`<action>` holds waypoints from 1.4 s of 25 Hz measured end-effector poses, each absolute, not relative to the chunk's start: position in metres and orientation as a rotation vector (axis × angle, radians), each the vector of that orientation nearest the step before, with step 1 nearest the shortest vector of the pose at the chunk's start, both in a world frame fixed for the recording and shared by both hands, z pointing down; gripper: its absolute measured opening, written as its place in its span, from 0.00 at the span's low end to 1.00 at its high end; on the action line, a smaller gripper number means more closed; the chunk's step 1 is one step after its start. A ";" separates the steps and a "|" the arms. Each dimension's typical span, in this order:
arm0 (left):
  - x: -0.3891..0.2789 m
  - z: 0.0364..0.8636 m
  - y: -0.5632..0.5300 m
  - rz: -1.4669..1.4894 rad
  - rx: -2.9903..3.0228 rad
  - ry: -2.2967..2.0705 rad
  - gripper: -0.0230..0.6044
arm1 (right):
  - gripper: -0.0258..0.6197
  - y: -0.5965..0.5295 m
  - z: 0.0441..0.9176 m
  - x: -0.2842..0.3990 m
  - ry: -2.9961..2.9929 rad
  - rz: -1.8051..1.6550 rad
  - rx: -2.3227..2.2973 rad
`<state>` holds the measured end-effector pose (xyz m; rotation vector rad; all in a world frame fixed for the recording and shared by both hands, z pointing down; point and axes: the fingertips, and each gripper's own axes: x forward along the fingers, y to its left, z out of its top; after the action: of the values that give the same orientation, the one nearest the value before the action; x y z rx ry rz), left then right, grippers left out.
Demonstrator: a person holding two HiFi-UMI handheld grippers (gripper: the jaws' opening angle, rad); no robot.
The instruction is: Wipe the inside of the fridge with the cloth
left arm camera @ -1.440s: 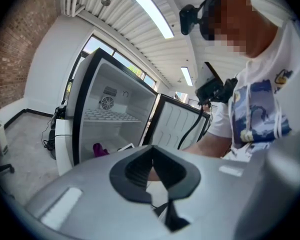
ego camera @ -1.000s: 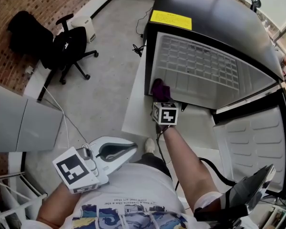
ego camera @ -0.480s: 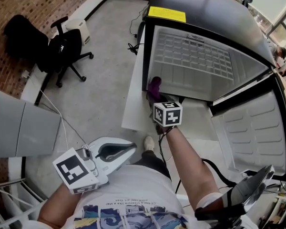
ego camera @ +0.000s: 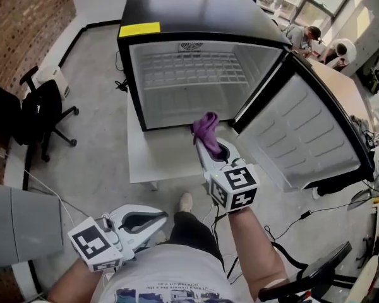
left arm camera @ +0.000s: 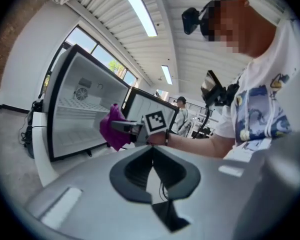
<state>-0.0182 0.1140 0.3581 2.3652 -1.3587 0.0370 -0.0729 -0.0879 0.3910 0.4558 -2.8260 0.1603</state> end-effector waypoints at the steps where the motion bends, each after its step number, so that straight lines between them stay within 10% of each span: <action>1: -0.012 0.359 0.110 0.043 2.386 -1.332 0.05 | 0.12 -0.093 0.379 -0.056 -2.831 0.134 0.501; 35: 0.052 0.322 -0.043 0.214 2.811 -0.549 0.05 | 0.12 -0.270 0.247 0.090 -2.653 -0.103 1.346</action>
<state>0.0520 -0.0430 0.3219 2.8106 -0.5486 0.2140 0.0903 -0.2699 0.2472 1.3465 -2.6529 -0.1026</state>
